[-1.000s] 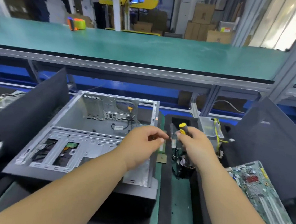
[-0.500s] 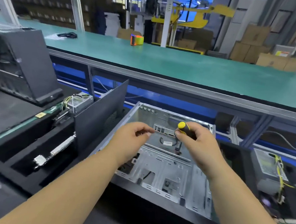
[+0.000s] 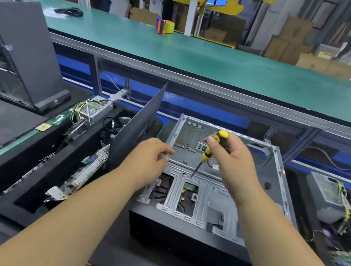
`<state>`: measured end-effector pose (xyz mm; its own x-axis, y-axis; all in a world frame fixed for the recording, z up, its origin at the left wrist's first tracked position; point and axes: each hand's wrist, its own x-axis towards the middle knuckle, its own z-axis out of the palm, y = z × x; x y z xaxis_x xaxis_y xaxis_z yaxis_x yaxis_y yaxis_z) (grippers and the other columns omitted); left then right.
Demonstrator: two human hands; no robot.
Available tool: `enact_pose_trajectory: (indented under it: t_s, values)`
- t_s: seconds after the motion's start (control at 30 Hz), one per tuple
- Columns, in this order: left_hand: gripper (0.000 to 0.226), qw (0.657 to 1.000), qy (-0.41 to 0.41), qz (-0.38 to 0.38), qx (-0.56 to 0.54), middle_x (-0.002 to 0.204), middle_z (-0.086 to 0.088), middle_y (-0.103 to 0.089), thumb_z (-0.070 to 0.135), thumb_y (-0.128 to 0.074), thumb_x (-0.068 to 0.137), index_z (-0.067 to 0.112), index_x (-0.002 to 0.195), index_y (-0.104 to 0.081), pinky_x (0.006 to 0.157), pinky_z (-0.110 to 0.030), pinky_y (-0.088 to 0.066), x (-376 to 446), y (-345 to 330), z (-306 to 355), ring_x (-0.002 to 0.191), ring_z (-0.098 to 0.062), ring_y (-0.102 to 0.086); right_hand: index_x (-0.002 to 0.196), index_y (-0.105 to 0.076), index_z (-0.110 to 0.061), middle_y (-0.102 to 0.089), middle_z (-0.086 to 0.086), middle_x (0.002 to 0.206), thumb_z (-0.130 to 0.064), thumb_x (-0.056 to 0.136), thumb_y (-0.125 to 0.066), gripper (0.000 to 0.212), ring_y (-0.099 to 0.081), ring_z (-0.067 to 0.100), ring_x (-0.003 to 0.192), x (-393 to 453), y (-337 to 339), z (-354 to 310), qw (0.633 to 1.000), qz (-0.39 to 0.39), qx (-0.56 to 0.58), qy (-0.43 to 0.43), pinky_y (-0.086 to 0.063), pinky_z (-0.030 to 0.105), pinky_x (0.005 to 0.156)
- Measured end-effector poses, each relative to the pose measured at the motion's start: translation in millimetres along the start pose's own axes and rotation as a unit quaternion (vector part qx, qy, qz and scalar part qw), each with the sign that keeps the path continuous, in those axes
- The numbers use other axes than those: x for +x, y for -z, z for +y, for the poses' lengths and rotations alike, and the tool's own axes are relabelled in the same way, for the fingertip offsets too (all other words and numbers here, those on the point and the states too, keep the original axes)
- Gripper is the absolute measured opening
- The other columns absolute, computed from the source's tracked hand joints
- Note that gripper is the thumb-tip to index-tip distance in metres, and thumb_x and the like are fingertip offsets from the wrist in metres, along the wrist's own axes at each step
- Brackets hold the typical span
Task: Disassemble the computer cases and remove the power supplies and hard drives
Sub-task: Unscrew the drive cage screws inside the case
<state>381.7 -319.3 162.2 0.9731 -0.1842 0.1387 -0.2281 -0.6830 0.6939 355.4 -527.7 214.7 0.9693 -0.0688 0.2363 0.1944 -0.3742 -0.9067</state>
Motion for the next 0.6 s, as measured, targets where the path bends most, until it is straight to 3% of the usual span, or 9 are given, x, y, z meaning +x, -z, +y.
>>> enact_pose_trajectory:
  t_s: [0.1,0.17,0.27,0.43,0.53,0.6]
  values:
    - [0.026,0.998,-0.039,-0.035,0.042,0.118,0.006,-0.059,0.015,-0.057,0.095,0.023,0.118,-0.067,0.102,-0.032,-0.042,6.1,-4.7,-1.8,0.114,-0.014,-0.051,0.096,-0.065,-0.016,-0.065,0.012,0.102,-0.037,0.096,-0.06,0.021,-0.061,0.023,0.092,-2.2,-11.9,-0.2,1.0,0.024,-0.017,-0.01,-0.048,0.04,0.083]
    - [0.027,0.996,-0.064,-0.055,0.034,0.121,0.003,-0.06,0.015,-0.057,0.095,0.021,0.12,-0.067,0.105,-0.035,-0.041,6.9,-9.2,1.4,0.119,-0.017,-0.051,0.095,-0.065,-0.016,-0.067,0.009,0.096,-0.036,0.096,-0.061,0.021,-0.063,0.014,0.084,-5.1,-15.9,0.1,0.999,0.033,-0.015,-0.023,-0.049,0.035,0.077]
    - [0.029,0.992,-0.09,-0.093,0.011,0.123,0.006,-0.057,0.018,-0.057,0.095,0.025,0.122,-0.064,0.104,-0.036,-0.042,2.1,-20.9,13.0,0.121,-0.015,-0.048,0.093,-0.064,-0.016,-0.064,0.005,0.087,-0.031,0.097,-0.062,0.016,-0.062,0.006,0.071,-11.6,-17.7,1.2,0.998,0.051,-0.022,-0.024,-0.049,0.029,0.071]
    - [0.035,0.98,-0.108,-0.167,-0.02,0.128,0.006,-0.051,0.018,-0.057,0.093,0.026,0.127,-0.058,0.096,-0.025,-0.038,-12.9,-44.1,28.6,0.117,-0.014,-0.048,0.094,-0.064,-0.018,-0.06,-0.014,0.075,-0.028,0.097,-0.061,0.011,-0.061,0.005,0.069,-25.8,-14.7,2.4,0.994,0.105,-0.017,-0.041,-0.057,0.037,0.074]
    - [0.031,0.977,-0.127,-0.173,0.0,0.125,0.007,-0.052,0.021,-0.059,0.09,0.028,0.121,-0.058,0.093,-0.027,-0.04,-15.2,-45.7,26.5,0.116,-0.014,-0.049,0.092,-0.065,-0.022,-0.061,-0.009,0.075,-0.027,0.098,-0.06,0.009,-0.06,0.007,0.071,-36.0,-14.0,-2.2,0.992,0.12,-0.034,-0.024,-0.054,0.026,0.068]
    - [0.025,0.977,-0.125,-0.173,-0.005,0.116,0.011,-0.052,0.019,-0.059,0.088,0.031,0.109,-0.061,0.093,-0.03,-0.043,-15.9,-43.7,25.4,0.112,-0.013,-0.05,0.09,-0.064,-0.025,-0.062,-0.002,0.079,-0.028,0.097,-0.06,0.009,-0.06,0.017,0.075,-42.9,-14.0,-4.8,0.991,0.127,-0.045,-0.02,-0.054,0.031,0.071]
